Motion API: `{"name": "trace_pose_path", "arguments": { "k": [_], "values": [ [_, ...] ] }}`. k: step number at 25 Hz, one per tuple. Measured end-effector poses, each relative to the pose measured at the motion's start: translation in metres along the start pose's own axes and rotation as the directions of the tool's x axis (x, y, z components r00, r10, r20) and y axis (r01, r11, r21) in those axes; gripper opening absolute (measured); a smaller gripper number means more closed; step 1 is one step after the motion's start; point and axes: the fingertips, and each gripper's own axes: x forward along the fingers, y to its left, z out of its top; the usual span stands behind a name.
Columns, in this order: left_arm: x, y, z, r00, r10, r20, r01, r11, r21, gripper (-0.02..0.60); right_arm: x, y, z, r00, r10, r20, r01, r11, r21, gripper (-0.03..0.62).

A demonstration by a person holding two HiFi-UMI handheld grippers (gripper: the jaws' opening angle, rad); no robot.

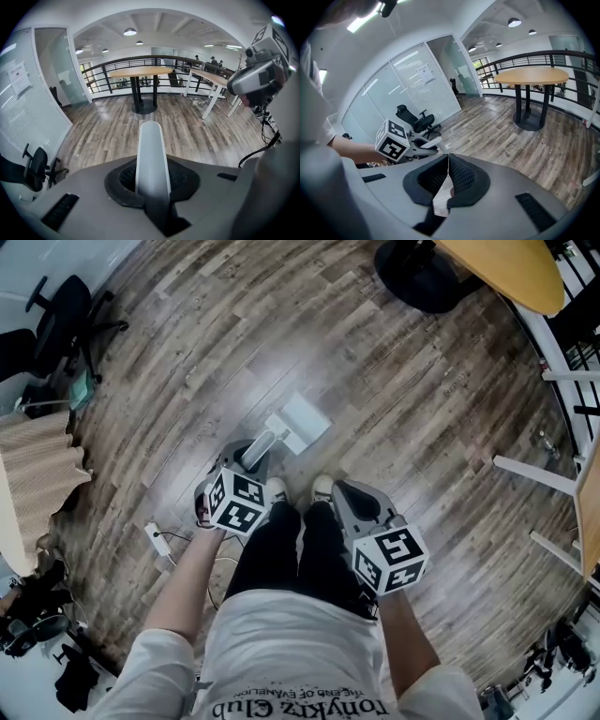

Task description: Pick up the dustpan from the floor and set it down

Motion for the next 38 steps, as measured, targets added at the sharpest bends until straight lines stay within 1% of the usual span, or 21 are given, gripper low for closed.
{"name": "trace_pose_path", "arguments": {
  "k": [6, 10, 15, 18, 21, 24, 28, 34, 38],
  "values": [
    [-0.002, 0.0, -0.006, 1.0, -0.001, -0.022, 0.001, 1.0, -0.008, 0.086, 0.001, 0.004, 0.002, 1.0, 0.008, 0.004, -0.008, 1.0, -0.005, 0.026],
    [-0.005, -0.002, -0.01, 0.999, -0.019, -0.045, 0.018, 1.0, -0.02, 0.094, 0.0, 0.006, 0.003, 1.0, 0.01, 0.006, -0.01, 1.0, -0.01, 0.026],
    [-0.006, -0.005, -0.017, 0.996, -0.052, -0.076, 0.049, 0.998, -0.034, 0.129, 0.001, 0.008, 0.002, 1.0, 0.014, 0.003, -0.014, 1.0, -0.01, 0.026],
    [-0.008, -0.006, -0.02, 0.994, -0.068, -0.086, 0.066, 0.997, -0.034, 0.161, 0.001, 0.012, 0.002, 1.0, 0.02, 0.005, -0.02, 1.0, -0.013, 0.026],
    [-0.01, -0.01, -0.02, 0.991, -0.097, -0.097, 0.094, 0.995, -0.035, 0.218, 0.0, 0.013, 0.003, 1.0, 0.026, 0.004, -0.026, 1.0, -0.015, 0.026],
    [-0.013, -0.014, -0.021, 0.989, -0.111, -0.101, 0.108, 0.994, -0.033, 0.239, 0.0, 0.016, 0.003, 1.0, 0.031, 0.003, -0.031, 0.999, -0.016, 0.026],
    [-0.017, -0.013, -0.021, 0.991, -0.103, -0.09, 0.1, 0.994, -0.038, 0.255, 0.0, 0.018, 0.003, 0.999, 0.039, 0.005, -0.038, 0.999, -0.021, 0.026],
    [-0.035, -0.011, -0.013, 0.992, -0.113, -0.051, 0.111, 0.992, -0.058, 0.284, -0.004, 0.024, 0.007, 0.999, 0.047, 0.016, -0.046, 0.998, -0.039, 0.026],
    [-0.058, -0.003, 0.0, 0.998, -0.064, -0.007, 0.063, 0.996, -0.055, 0.288, -0.011, 0.029, 0.014, 0.998, 0.053, 0.028, -0.051, 0.997, -0.057, 0.026]
  ]
}}
